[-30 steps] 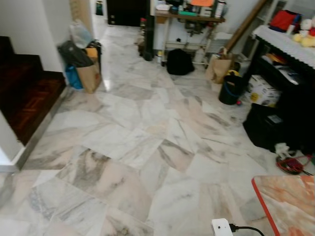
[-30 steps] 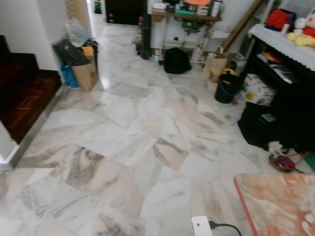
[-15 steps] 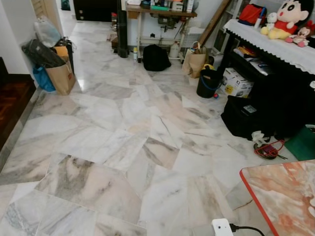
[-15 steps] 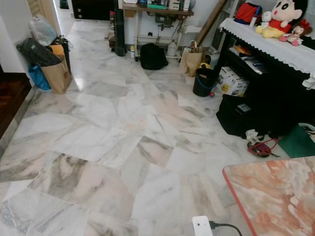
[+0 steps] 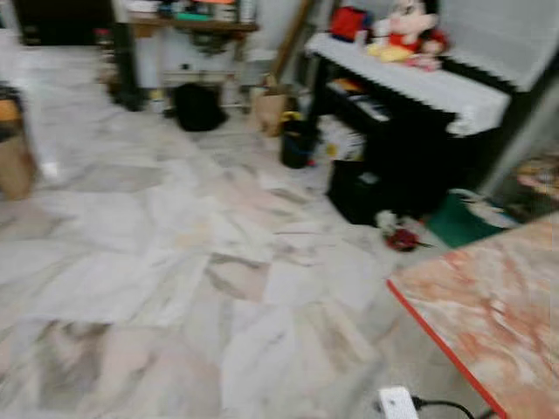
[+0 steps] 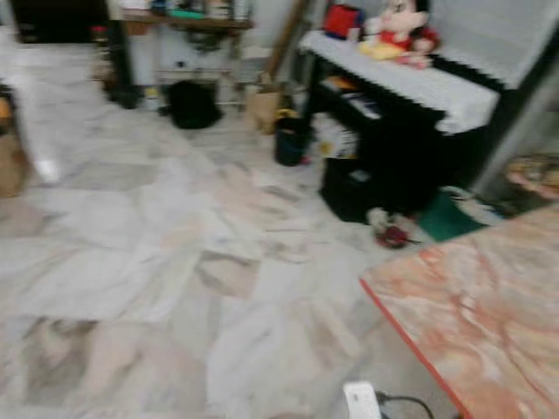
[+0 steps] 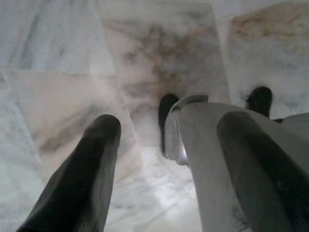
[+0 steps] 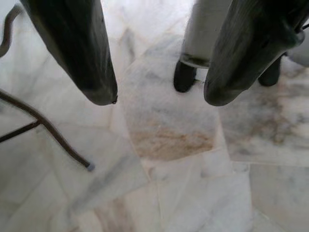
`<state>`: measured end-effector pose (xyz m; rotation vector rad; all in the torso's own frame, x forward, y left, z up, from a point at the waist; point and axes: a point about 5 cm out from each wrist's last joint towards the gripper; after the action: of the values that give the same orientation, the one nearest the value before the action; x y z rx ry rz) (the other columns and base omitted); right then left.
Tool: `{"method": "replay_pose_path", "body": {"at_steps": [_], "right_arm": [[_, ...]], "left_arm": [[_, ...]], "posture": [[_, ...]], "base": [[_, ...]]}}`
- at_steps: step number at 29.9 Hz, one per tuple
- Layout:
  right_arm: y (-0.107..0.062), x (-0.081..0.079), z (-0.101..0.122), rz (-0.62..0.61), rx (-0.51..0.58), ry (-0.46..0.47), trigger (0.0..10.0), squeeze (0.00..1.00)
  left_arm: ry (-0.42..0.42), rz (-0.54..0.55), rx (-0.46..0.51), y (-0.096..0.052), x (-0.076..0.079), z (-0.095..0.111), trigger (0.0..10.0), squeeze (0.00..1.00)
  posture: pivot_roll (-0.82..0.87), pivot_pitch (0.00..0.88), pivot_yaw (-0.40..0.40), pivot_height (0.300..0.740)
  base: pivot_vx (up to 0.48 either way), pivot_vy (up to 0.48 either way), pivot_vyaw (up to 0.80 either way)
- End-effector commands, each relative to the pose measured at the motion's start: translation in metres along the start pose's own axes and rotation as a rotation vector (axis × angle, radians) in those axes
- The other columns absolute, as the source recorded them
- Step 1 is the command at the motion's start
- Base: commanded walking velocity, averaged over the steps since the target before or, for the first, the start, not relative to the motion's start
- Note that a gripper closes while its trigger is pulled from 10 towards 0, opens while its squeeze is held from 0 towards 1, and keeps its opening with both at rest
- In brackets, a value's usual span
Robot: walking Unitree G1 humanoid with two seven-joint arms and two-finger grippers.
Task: Hang hanger
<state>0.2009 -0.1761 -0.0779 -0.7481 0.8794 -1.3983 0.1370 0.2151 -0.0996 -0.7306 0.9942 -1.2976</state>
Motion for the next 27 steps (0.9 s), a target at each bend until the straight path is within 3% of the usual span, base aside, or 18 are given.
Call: {"method": "replay_pose_path", "body": {"at_steps": [1, 27], "right_arm": [[-0.0048, 0.0227, 0.0249, -0.001, 0.156, 0.270, 10.0, 0.00], [-0.0044, 0.0204, 0.0284, -0.007, 0.166, 0.286, 10.0, 0.00]], "left_arm": [[-0.112, 0.012, 0.109, 0.0000, -0.0147, 0.0166, 10.0, 0.00], [-0.084, -0.010, 0.109, 0.0005, -0.0128, 0.0205, 10.0, 0.00]], "posture": [[0.20, 0.000, -0.111, 0.740], [0.19, 0.011, -0.099, 0.740]], "base": [[0.000, 0.000, -0.76], [0.000, 0.000, -0.77]]}}
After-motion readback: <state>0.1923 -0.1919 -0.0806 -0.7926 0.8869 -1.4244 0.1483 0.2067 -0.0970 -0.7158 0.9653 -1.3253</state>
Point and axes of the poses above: a point about 5 cm out from each wrist's last joint towards the gripper, its own y axis pointing out of the wrist towards the gripper, its own z axis along the axis of the wrist's last joint, x = y × z, and after that the axes turned 10 degrees about y, right-handed
